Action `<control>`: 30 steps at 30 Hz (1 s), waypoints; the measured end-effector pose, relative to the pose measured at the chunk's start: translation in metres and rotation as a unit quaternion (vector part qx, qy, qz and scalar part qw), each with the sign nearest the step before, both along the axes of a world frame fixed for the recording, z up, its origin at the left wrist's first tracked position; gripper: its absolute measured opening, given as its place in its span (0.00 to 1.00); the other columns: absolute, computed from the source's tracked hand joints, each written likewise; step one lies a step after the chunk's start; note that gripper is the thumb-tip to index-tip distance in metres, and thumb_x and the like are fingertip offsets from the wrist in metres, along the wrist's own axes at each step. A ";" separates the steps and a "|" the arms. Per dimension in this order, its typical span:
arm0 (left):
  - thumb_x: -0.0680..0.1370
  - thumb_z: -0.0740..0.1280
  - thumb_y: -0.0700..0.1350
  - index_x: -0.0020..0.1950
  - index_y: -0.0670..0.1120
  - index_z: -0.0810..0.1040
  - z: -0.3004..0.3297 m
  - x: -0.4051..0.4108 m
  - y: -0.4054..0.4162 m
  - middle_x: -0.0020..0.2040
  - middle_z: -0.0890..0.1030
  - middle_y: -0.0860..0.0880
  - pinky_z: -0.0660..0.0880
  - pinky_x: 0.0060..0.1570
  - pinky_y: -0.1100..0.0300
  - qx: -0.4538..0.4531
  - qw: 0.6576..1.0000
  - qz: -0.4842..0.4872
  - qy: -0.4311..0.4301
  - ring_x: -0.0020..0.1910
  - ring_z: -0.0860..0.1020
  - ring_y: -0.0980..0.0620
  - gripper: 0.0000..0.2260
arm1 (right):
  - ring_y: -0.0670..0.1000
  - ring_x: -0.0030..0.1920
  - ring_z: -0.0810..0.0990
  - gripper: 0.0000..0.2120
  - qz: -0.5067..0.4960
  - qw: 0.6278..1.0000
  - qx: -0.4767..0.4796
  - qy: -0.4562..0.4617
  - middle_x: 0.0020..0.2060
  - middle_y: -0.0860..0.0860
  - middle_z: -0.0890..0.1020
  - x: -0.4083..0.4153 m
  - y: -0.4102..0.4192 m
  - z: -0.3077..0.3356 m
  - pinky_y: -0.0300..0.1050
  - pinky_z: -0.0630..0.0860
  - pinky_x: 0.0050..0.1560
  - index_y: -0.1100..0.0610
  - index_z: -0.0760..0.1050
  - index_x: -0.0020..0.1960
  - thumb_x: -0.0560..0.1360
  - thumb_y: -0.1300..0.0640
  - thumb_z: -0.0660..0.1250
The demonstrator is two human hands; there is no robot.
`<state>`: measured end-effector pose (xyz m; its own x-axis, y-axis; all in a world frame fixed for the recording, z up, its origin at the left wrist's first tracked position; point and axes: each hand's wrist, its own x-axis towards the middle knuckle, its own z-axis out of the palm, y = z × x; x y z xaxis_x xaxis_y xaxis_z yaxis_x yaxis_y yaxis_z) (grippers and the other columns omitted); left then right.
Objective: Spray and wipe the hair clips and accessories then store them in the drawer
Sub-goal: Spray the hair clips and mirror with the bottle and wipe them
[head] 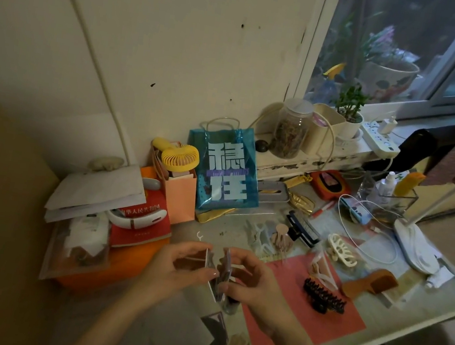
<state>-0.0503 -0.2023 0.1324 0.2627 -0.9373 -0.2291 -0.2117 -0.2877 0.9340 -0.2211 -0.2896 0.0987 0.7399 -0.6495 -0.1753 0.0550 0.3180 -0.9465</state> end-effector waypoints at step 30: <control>0.71 0.71 0.34 0.57 0.56 0.74 -0.014 -0.027 0.015 0.54 0.79 0.59 0.79 0.48 0.58 -0.025 0.983 0.126 0.134 0.55 0.76 0.59 0.21 | 0.57 0.51 0.82 0.38 -0.091 0.911 0.304 -0.264 0.53 0.61 0.81 -0.016 0.002 -0.027 0.47 0.81 0.49 0.56 0.81 0.55 0.46 0.70 0.82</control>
<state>-0.0774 -0.1873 0.1187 0.4253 -0.8618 -0.2766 0.1157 -0.2513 0.9610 -0.2371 -0.2873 0.0720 0.7149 -0.6716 -0.1947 0.5553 0.7145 -0.4255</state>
